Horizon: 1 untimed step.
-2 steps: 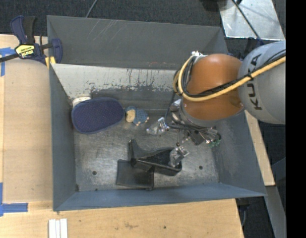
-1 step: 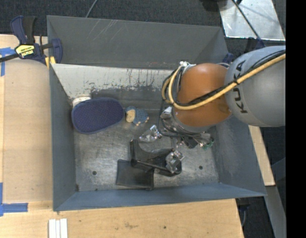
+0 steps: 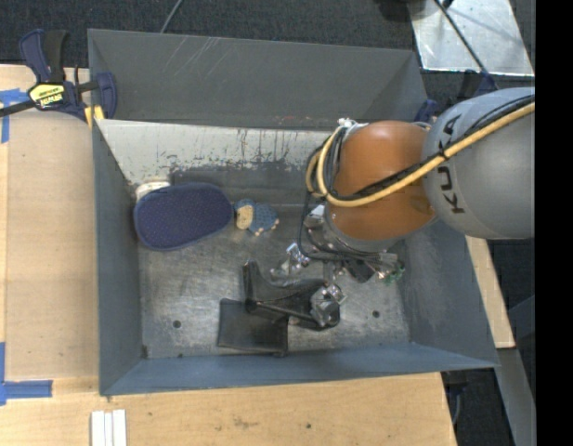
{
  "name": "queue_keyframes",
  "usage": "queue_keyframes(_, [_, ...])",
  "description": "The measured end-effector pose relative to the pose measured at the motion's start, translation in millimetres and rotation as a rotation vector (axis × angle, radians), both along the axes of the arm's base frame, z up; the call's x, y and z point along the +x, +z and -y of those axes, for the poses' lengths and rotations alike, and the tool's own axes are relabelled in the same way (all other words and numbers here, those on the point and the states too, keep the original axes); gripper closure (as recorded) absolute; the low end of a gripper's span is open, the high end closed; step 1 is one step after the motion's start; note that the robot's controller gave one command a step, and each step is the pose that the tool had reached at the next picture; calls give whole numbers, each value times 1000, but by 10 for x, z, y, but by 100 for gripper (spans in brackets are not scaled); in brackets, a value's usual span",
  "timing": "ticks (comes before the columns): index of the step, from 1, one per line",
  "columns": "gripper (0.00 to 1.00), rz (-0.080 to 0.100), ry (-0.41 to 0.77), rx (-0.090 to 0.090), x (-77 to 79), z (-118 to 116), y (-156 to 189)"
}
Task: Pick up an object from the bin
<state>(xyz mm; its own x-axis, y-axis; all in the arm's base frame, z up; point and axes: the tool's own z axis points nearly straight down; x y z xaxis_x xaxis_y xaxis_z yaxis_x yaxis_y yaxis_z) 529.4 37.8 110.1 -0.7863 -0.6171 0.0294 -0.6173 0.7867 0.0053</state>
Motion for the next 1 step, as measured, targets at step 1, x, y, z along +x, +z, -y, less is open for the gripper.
queue_keyframes(1, [100, 4, 26, 0, 13, 1, 16])
